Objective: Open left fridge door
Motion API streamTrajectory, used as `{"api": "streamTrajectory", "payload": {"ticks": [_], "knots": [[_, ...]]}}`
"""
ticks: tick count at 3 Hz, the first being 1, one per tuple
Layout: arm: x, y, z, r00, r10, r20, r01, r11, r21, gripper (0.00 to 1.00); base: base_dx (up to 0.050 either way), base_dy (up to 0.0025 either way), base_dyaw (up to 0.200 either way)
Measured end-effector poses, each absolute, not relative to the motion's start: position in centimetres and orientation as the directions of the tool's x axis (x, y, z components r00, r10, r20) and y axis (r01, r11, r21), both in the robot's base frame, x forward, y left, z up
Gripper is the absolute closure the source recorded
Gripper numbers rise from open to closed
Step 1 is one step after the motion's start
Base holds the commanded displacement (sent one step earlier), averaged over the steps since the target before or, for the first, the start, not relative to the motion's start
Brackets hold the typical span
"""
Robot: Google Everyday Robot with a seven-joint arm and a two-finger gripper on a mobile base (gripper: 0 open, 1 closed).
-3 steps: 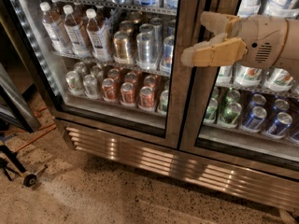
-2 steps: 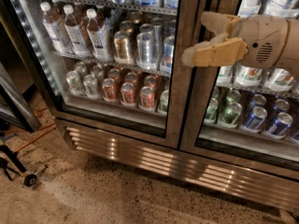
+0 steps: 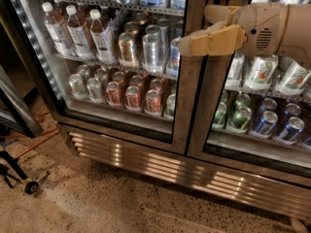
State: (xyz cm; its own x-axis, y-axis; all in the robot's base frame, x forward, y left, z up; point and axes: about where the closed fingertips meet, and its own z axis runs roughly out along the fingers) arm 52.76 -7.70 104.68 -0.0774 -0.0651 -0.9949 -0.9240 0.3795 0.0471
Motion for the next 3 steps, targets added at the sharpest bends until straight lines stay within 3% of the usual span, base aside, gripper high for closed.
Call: {"api": "streamTrajectory", "payload": {"ticks": [1, 2, 3], "knots": [[52.76, -7.70, 104.68, -0.077, -0.065, -0.995, -0.924, 0.380, 0.047, 0.00, -0.020, -0.00192, 0.185], [52.76, -7.70, 104.68, -0.077, -0.065, -0.995, -0.924, 0.379, 0.047, 0.00, 0.000, 0.00000, 0.000], [52.76, -7.70, 104.68, -0.077, -0.065, -0.995, -0.924, 0.379, 0.047, 0.19, 0.000, 0.00000, 0.000]]}}
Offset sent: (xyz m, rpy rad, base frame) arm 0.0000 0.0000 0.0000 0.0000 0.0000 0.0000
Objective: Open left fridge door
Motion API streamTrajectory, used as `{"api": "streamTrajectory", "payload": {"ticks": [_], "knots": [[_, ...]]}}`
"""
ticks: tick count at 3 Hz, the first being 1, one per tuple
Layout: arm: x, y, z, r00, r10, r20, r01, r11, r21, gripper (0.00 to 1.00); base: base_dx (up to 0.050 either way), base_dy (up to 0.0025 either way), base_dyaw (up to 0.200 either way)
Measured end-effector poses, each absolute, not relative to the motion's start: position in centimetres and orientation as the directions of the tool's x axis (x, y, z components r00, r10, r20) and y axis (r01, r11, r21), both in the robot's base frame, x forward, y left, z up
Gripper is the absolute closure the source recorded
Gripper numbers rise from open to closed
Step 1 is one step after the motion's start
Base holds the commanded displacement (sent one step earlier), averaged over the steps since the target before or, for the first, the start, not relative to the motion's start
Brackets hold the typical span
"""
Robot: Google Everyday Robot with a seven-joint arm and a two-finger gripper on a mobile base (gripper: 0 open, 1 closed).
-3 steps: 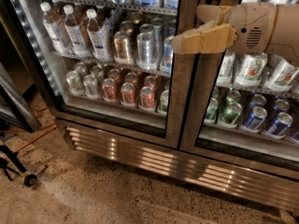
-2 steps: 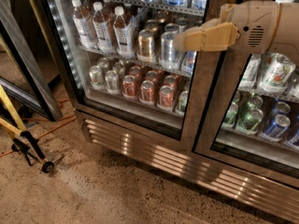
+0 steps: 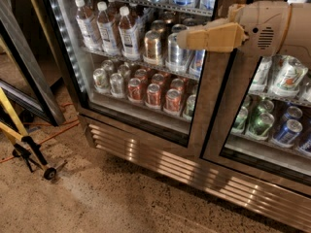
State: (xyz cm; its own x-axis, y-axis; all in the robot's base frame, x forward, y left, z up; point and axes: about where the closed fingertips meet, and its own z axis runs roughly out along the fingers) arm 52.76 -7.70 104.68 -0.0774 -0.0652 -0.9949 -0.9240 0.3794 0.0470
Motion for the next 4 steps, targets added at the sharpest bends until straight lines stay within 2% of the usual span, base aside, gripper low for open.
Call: {"api": "streamTrajectory", "payload": {"ticks": [3, 4], "knots": [[52.75, -7.69, 104.68, -0.077, -0.065, -0.995, -0.924, 0.379, 0.047, 0.89, 0.000, 0.00000, 0.000], [52.75, -7.68, 104.68, -0.077, -0.065, -0.995, -0.924, 0.379, 0.047, 1.00, 0.000, 0.00000, 0.000]]}}
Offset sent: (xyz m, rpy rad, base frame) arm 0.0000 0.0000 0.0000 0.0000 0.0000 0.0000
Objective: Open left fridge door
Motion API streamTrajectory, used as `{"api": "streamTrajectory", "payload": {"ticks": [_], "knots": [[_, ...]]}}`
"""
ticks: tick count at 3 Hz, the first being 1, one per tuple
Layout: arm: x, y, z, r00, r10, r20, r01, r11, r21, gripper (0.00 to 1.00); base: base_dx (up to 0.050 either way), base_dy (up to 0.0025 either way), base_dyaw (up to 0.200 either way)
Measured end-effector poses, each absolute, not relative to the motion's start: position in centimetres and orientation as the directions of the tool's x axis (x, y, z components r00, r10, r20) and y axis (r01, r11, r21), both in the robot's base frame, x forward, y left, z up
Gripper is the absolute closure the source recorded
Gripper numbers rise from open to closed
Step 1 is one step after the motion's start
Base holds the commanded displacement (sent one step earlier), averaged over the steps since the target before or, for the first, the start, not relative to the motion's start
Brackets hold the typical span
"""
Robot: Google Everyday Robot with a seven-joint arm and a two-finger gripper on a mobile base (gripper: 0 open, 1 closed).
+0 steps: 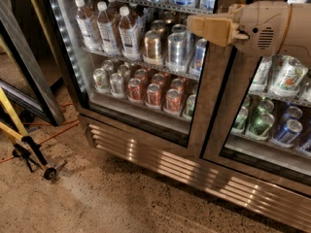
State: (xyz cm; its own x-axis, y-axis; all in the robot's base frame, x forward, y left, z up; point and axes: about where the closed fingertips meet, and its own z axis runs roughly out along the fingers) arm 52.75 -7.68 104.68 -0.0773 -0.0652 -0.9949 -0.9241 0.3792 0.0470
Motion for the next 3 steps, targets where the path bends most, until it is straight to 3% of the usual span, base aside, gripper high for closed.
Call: {"api": "streamTrajectory", "payload": {"ticks": [3], "knots": [[52.75, -7.68, 104.68, -0.077, -0.065, -0.995, -0.924, 0.379, 0.047, 1.00, -0.050, -0.00001, 0.000]]}}
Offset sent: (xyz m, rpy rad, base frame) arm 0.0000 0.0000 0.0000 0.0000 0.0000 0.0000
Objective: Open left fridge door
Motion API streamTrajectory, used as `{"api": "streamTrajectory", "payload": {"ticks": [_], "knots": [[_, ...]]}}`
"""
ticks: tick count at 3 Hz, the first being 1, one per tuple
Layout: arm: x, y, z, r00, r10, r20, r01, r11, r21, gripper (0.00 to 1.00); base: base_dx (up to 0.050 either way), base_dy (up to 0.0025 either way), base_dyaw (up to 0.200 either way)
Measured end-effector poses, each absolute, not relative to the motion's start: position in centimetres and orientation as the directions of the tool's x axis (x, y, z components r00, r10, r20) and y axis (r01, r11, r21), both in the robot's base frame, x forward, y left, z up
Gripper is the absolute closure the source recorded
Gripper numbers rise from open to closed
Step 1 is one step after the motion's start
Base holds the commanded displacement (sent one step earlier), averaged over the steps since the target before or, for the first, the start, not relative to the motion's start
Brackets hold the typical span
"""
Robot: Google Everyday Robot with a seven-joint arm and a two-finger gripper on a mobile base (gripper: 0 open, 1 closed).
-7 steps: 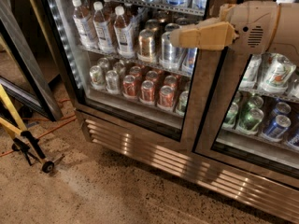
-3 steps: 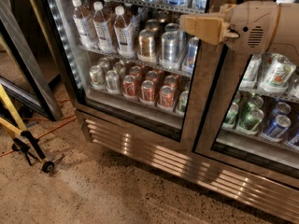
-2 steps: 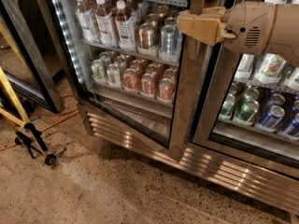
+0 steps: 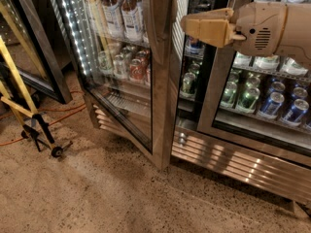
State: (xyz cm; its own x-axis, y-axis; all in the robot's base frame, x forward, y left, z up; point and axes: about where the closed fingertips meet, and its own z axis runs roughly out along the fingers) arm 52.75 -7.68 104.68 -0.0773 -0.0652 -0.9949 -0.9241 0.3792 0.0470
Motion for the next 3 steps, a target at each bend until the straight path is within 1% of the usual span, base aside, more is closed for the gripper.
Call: {"api": "streamTrajectory", "payload": {"ticks": [1, 2, 3], "knots": [[52.73, -7.58, 104.71, -0.077, -0.066, -0.995, -0.925, 0.378, 0.046, 1.00, 0.000, 0.00007, -0.201], [52.73, -7.57, 104.71, -0.077, -0.066, -0.995, -0.925, 0.377, 0.046, 1.00, 0.000, 0.00000, 0.000], [52.73, -7.57, 104.71, -0.077, -0.066, -0.995, -0.925, 0.377, 0.046, 0.82, 0.000, 0.00000, 0.000]]}}
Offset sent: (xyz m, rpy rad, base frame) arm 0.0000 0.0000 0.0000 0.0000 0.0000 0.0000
